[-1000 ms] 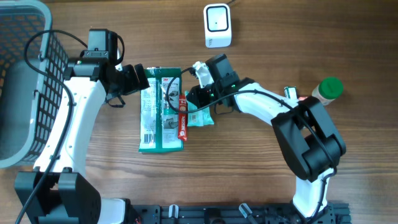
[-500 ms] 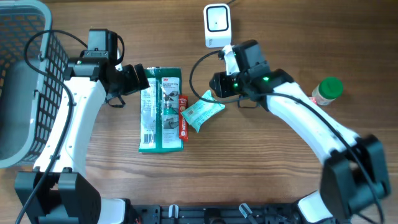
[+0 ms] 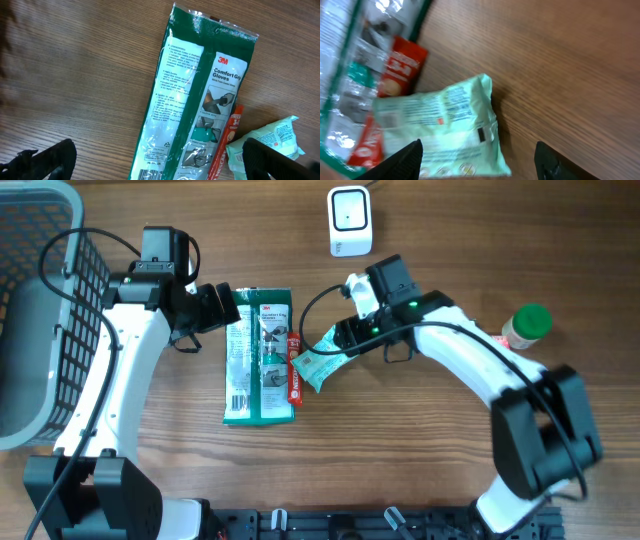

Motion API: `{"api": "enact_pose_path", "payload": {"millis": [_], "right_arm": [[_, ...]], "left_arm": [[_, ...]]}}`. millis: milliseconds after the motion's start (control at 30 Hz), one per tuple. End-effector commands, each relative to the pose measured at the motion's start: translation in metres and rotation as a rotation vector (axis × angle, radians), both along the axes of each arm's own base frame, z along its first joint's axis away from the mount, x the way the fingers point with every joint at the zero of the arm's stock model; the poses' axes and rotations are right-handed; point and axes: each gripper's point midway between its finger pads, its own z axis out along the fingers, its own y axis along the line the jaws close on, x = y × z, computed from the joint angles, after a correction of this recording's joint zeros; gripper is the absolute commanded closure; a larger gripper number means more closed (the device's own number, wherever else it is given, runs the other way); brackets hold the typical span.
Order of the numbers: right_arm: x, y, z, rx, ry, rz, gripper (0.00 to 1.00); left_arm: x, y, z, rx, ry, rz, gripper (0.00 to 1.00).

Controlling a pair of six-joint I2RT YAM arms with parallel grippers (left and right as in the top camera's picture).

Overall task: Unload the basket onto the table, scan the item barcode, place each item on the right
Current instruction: 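Close right gripper on the wipes pack edge, then lift the wipes pack off the table with the right gripper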

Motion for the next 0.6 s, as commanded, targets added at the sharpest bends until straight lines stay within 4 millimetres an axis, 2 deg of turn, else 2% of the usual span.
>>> {"api": "enact_pose_path", "payload": {"millis": [0,33,100,133,367,433,567], "right_arm": [[-0.006,0.005,-0.037,-0.010,0.065,0.045,0.32],[-0.007,0.005,-0.042,-0.016,0.078,0.044,0.35],[-0.010,0.003,-0.044,-0.022,0.096,0.040,0.48],[-0.011,0.003,-0.042,-0.021,0.100,0.038,0.49],[-0.014,0.008,-0.026,0.017,0.095,0.051,0.49],[-0.018,0.009,-0.028,0.024,0.109,0.056,0.42],[-0.024,0.006,-0.037,0.016,0.128,0.054,0.41]], "left_arm": [[0.002,0.001,0.002,0.017,-0.008,-0.013,0.00],[0.002,0.001,0.002,0.017,-0.008,-0.013,0.00],[0.002,0.001,0.002,0.017,-0.008,-0.013,0.00],[0.002,0.001,0.002,0.017,-0.008,-0.013,0.00],[0.002,0.001,0.002,0.017,-0.008,-0.013,0.00],[0.002,0.001,0.002,0.017,-0.008,-0.013,0.00],[0.002,0.001,0.002,0.017,-0.008,-0.013,0.00]]}}
